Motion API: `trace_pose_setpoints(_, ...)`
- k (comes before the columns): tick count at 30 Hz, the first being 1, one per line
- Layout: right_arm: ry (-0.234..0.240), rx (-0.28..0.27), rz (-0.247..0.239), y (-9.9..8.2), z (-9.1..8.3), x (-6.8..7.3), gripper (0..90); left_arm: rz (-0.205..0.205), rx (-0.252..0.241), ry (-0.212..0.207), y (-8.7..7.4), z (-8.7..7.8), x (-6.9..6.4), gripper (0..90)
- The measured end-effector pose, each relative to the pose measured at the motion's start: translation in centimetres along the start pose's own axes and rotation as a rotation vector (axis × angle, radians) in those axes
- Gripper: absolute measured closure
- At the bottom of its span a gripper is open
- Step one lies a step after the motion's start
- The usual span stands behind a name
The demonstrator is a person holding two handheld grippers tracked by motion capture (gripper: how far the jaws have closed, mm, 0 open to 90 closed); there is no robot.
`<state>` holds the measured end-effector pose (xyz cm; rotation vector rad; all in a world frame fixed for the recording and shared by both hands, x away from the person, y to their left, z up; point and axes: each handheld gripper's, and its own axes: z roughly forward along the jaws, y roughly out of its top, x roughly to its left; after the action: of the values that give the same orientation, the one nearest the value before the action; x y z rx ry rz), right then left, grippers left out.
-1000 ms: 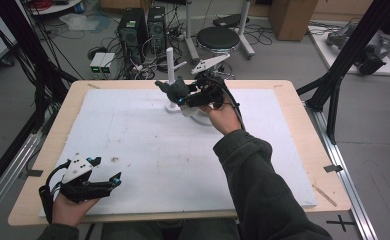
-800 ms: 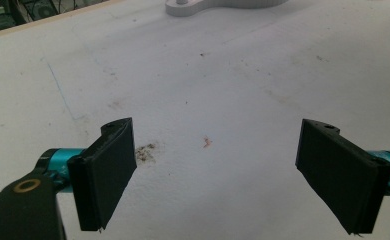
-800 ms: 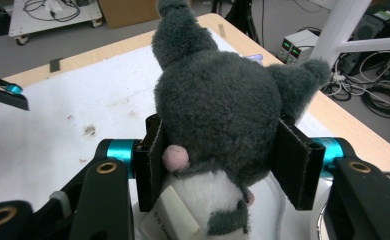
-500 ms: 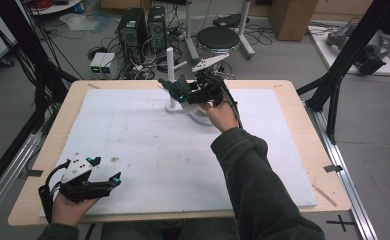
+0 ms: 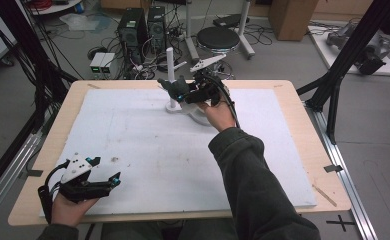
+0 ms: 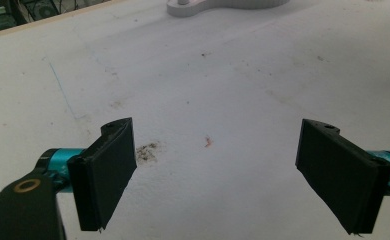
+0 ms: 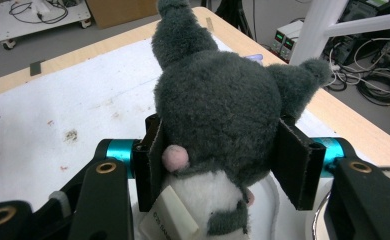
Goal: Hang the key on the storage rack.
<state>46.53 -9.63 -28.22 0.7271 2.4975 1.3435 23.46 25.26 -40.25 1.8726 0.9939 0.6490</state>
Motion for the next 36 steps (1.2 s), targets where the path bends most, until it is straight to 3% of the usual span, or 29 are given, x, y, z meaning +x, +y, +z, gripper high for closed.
trace_pose_setpoints(36,-0.018,0.041,0.060,-1.5,1.1,-1.6,44.8,0.002,0.003,-0.004,0.0,0.0,0.0,16.6)
